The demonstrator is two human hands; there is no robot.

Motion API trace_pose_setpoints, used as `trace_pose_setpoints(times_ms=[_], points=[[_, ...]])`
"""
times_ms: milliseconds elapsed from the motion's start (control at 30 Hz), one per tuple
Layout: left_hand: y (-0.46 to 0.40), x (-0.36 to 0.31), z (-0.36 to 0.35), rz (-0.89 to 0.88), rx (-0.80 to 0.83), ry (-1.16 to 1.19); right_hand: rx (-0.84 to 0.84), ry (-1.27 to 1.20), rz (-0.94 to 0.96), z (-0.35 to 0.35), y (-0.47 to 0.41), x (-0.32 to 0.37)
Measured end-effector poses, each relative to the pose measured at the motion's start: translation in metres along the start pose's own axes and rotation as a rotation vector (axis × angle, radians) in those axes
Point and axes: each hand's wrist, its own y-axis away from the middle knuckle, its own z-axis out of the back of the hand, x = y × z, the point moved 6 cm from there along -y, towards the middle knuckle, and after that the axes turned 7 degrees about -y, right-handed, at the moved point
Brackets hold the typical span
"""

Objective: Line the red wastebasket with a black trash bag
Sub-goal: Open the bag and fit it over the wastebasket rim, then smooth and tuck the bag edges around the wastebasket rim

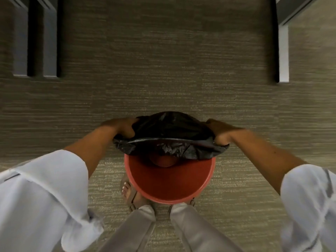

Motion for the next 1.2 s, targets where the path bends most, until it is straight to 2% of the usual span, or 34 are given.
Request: trace_pose_setpoints(times_ms=[133, 233, 400, 500, 600, 700, 767, 833, 933, 1000, 1033, 1133, 1200], points=[[0.017, 0.004, -0.020, 0.004, 0.043, 0.052, 0.046, -0.086, -0.088, -0.028, 0.016, -0.013], [0.028, 0.017, -0.041, -0.014, 0.040, 0.112, -0.023, -0.242, -0.125, -0.044, 0.037, -0.018], [0.053, 0.036, -0.078, -0.064, -0.040, 0.491, -0.139, -0.506, -0.229, -0.080, 0.062, -0.027], [0.062, 0.044, -0.109, -0.055, -0.013, 0.604, -0.195, -0.588, -0.287, -0.103, 0.071, -0.034], [0.064, 0.050, -0.129, 0.019, -0.046, 0.647, -0.241, -0.652, -0.329, -0.120, 0.079, -0.035], [0.059, 0.052, -0.146, 0.094, -0.127, 0.800, -0.302, -0.692, -0.367, -0.137, 0.086, -0.041], [0.058, 0.059, -0.162, 0.293, -0.192, 1.021, -0.351, -0.726, -0.372, -0.145, 0.092, -0.040], [0.057, 0.063, -0.184, 0.455, -0.169, 1.335, -0.360, -0.842, -0.356, -0.152, 0.100, -0.034], [0.054, 0.058, -0.211, 0.506, -0.036, 1.680, -0.221, -1.167, -0.408, -0.171, 0.106, -0.023], [0.056, 0.054, -0.220, 0.528, -0.041, 1.833, -0.089, -1.291, -0.465, -0.185, 0.109, -0.020], [0.056, 0.054, -0.222, 0.538, -0.085, 1.853, -0.036, -1.319, -0.482, -0.191, 0.110, -0.019], [0.062, 0.067, -0.229, 0.678, -0.311, 1.692, 0.107, -1.389, -0.508, -0.203, 0.112, -0.014], [0.065, 0.066, -0.234, 0.680, -0.316, 1.753, 0.211, -1.410, -0.496, -0.207, 0.114, -0.010]])
